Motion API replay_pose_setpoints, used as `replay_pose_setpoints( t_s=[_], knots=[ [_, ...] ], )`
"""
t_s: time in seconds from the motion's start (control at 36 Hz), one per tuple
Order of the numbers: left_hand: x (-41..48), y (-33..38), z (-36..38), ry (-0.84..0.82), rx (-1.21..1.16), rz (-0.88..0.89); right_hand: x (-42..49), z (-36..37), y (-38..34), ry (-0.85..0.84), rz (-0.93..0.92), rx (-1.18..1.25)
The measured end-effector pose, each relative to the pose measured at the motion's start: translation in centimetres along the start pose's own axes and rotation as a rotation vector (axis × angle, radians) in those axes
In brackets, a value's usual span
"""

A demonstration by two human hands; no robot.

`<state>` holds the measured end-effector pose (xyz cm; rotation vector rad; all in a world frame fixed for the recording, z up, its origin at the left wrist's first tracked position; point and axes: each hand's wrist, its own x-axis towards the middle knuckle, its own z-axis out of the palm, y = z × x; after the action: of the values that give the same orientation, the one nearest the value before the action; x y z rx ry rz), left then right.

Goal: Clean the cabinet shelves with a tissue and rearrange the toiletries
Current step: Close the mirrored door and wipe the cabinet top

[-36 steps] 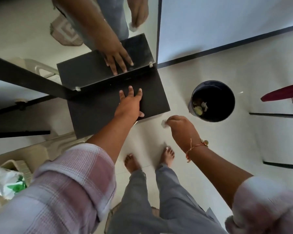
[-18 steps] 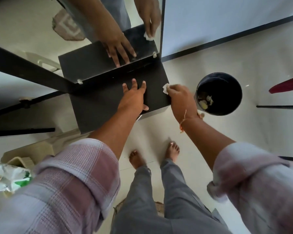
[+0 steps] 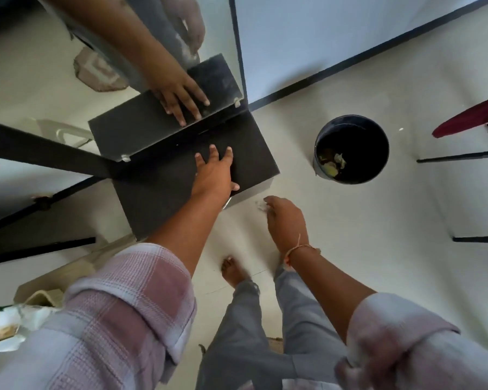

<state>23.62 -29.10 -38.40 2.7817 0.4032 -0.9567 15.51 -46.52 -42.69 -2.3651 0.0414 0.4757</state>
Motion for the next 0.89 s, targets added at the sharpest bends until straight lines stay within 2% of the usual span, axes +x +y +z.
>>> replay_pose_setpoints(
  t_s=[0.06,0.14,0.22,0.28,0.42,0.69,0.83,0.89],
  knots=[
    [-0.9,0.7,0.4,0.079,-0.008,0.063,0.1,-1.4,0.4,0.035,0.133,0.184],
    [-2.1,3.5,1.3,0.194,-0.055,0.263,1.0,-4.1,1.4,0.109,0.215,0.303],
    [-3.1,8.7,2.0,0.109,-0.002,0.507,2.3,-7.1,3.0,0.134,0.341,0.381],
    [-3.4,12.3,2.3,0.019,-0.005,0.575,3.0,-9.0,4.2,0.177,0.403,0.432],
    [-3.2,18.8,1.9,0.002,-0.079,0.596,4.5,-13.7,7.2,0.295,0.482,0.510],
    [0.4,26.2,0.5,0.013,0.031,0.637,10.5,-21.2,13.8,0.363,0.535,0.332],
    [2.0,28.7,0.6,-0.001,0.018,0.644,14.3,-23.3,16.3,0.398,0.552,0.267],
    [2.4,29.1,1.0,0.002,-0.011,0.635,15.8,-23.8,16.9,0.364,0.567,0.226]
  ],
)
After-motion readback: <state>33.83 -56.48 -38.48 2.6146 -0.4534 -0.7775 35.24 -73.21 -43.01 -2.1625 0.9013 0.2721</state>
